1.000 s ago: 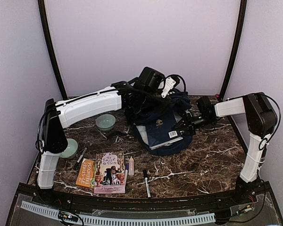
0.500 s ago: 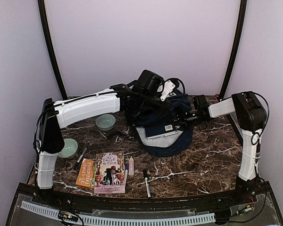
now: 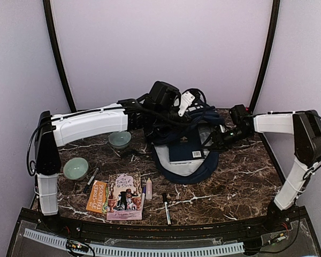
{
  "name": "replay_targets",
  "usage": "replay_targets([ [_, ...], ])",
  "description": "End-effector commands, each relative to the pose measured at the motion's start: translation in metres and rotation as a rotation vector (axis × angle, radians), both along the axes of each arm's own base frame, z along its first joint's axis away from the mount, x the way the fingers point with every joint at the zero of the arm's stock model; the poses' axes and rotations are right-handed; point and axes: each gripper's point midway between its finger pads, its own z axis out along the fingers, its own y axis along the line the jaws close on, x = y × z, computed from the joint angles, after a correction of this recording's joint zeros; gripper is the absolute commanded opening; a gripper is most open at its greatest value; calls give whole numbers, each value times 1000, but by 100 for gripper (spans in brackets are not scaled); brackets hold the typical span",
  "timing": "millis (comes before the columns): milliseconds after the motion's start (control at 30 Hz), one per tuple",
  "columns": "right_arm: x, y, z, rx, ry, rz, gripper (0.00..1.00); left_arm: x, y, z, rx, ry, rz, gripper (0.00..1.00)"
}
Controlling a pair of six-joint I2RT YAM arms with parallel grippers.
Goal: Pack the student bag
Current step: Place the book in the largest pocket of the bag, then adjust the book in the largest pocket of the bag.
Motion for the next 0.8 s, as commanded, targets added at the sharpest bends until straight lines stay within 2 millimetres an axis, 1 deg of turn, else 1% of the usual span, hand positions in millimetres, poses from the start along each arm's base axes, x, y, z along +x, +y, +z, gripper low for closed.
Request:
replay_targets([
  [0,-21,-17,12,-95,-131,68,61,-11,8,70,-169,-74,0,0],
  [33,-27,-19,11,-105,-135,86,61,-12,9,70,-173,-74,0,0],
  [67,-34,-20,19,-108,-164,107,61,-13,10,68,-175,-73,-2,0],
  [167,-47,-23,24,-133,-244,181,60,-15,12,63,-175,-68,2,0],
  [233,-56,-18,32,-114,-322,251,57,-16,14,60,-185,-64,5,0],
  [300,-68,-10,36,-113,-414,344,53,-18,15,59,-202,-58,1,0],
  [400,-81,3,31,-175,-551,477,46,-20,13,57,-214,-42,-7,0],
  [500,-82,13,23,-281,-653,558,43,-23,9,57,-232,-23,-24,0],
  [600,-78,24,19,-372,-736,623,40,-24,8,59,-244,-16,-32,0],
  [700,-58,33,16,-495,-821,645,37,-25,6,60,-255,-12,-38,0],
  [767,-51,40,13,-562,-873,694,36,-26,5,63,-263,-7,-46,0],
])
